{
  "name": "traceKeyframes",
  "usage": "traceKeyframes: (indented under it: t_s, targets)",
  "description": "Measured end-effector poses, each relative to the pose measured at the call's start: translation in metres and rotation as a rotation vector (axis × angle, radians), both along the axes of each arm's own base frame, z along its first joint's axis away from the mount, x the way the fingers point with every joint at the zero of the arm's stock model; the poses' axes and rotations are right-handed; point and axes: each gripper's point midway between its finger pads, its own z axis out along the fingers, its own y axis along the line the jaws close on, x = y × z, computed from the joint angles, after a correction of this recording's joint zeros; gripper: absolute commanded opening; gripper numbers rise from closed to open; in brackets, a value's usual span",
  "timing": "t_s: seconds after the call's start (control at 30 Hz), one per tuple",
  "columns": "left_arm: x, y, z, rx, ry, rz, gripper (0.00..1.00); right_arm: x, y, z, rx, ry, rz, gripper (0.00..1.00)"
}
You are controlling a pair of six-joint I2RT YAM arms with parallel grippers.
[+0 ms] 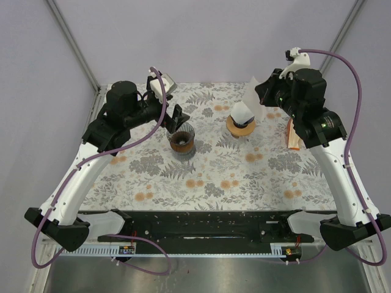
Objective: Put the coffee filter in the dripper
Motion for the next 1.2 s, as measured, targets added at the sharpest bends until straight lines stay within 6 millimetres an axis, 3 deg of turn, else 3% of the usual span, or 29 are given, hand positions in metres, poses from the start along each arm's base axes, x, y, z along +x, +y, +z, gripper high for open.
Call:
traceKeyframes:
  t_s: [0.13, 0.3, 0.43, 0.6, 0.87, 1.0, 1.17, 1.2]
  targets:
    - [-0.002, 0.001, 0.000, 0.053, -0.044, -0.034, 0.99, -0.012, 0.034, 0.007, 0.049, -0.009, 0.170, 0.00]
    - [0.001, -0.003, -0.017, 0.110, -0.038, -0.100, 0.99, -0.033, 0.074, 0.015, 0.084, -0.028, 0.395, 0.00]
    - [-0.013, -0.018, -0.029, 0.100, 0.014, -0.231, 0.99, -0.055, 0.103, 0.021, 0.103, -0.057, 0.579, 0.00]
    - [-0.033, -0.032, -0.031, 0.053, 0.066, -0.360, 0.99, -0.074, 0.126, 0.022, 0.116, -0.077, 0.723, 0.00]
    - [-0.045, -0.042, -0.032, 0.009, 0.116, -0.437, 0.98, -0.090, 0.150, 0.021, 0.131, -0.088, 0.865, 0.00]
    - [-0.048, -0.046, -0.034, -0.011, 0.149, -0.464, 0.71, -0.096, 0.157, 0.022, 0.137, -0.095, 0.909, 0.00]
    - [-0.059, -0.052, -0.030, -0.055, 0.195, -0.520, 0.05, -0.100, 0.159, 0.026, 0.142, -0.114, 0.937, 0.00]
    - [-0.061, -0.053, -0.029, -0.063, 0.196, -0.532, 0.00, -0.099, 0.160, 0.026, 0.142, -0.116, 0.938, 0.00]
